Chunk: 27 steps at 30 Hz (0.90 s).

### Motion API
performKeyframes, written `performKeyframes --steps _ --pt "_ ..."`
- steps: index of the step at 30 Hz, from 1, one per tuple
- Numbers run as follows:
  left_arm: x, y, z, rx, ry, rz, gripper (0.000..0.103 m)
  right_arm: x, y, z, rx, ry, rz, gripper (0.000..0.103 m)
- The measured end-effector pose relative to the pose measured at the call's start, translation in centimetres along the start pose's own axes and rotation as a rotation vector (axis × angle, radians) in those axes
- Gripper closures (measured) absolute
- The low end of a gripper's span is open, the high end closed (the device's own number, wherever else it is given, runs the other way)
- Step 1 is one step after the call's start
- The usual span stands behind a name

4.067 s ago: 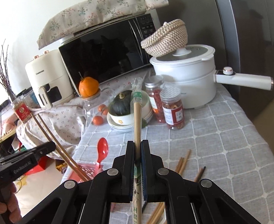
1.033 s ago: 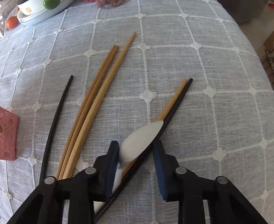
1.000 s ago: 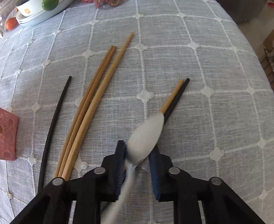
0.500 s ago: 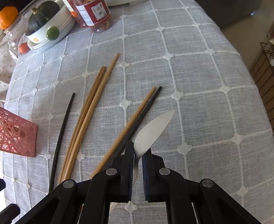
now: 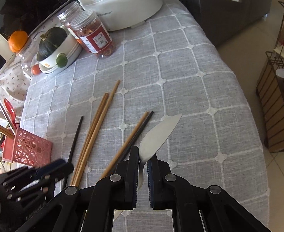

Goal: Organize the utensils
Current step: 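Grasp a wooden chopstick with the left gripper while the right gripper lifts the white spoon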

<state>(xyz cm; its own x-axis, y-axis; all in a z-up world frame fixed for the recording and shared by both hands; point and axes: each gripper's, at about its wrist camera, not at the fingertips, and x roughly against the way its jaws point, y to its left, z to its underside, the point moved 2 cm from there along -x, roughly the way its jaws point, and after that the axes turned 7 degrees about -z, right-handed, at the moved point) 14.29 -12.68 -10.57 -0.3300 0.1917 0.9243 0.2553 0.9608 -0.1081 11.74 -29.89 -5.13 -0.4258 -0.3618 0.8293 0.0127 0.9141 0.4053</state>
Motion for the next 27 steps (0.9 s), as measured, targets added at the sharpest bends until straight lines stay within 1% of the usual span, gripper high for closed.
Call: performKeyframes --steps 1,2,5,7,9,11,15,17,20,23,24,27 --pt "-0.8 0.0 -1.0 0.011 -0.008 0.021 0.093 0.0 -0.2 -0.1 0.002 0.001 -0.001 0.096" --pt "-1.6 0.0 -1.9 0.028 -0.013 0.017 0.095 0.1 -0.5 -0.2 0.001 0.002 -0.003 0.096" --pt "-3.5 0.3 -4.1 0.089 -0.007 0.043 0.096 0.2 -1.5 -0.2 -0.01 0.011 -0.017 0.096" --pt "-4.5 0.1 -5.0 0.093 0.002 0.037 0.097 0.3 -1.9 -0.3 -0.013 0.015 -0.024 0.096" --pt "-5.2 -0.2 -5.6 0.076 0.012 0.022 0.097 0.4 -2.3 -0.4 -0.014 0.016 -0.026 0.096" --pt "-6.0 -0.4 -6.0 0.076 0.027 -0.007 0.097 0.5 -2.6 -0.5 -0.024 0.017 -0.035 0.096" --pt "-6.9 -0.6 -6.5 0.058 0.032 -0.067 0.097 0.8 -2.7 -0.6 -0.032 0.01 -0.044 0.096" --pt "-7.4 -0.8 -6.6 0.051 0.045 -0.076 0.092 0.8 -2.7 -0.6 -0.036 0.01 -0.046 0.096" --pt "-7.8 -1.4 -6.7 0.015 0.045 -0.112 0.093 0.5 -2.5 -0.5 -0.038 0.017 -0.048 0.096" --pt "-7.6 -2.0 -6.7 -0.024 0.045 -0.158 0.096 0.4 -2.2 -0.5 -0.03 0.016 -0.046 0.096" --pt "-7.3 -2.0 -6.5 -0.017 0.038 -0.161 0.096 0.4 -2.0 -0.5 -0.025 0.014 -0.046 0.096" --pt "-5.0 -1.8 -5.9 -0.012 -0.012 -0.127 0.097 0.8 -1.5 -0.6 -0.01 -0.007 -0.048 0.096"
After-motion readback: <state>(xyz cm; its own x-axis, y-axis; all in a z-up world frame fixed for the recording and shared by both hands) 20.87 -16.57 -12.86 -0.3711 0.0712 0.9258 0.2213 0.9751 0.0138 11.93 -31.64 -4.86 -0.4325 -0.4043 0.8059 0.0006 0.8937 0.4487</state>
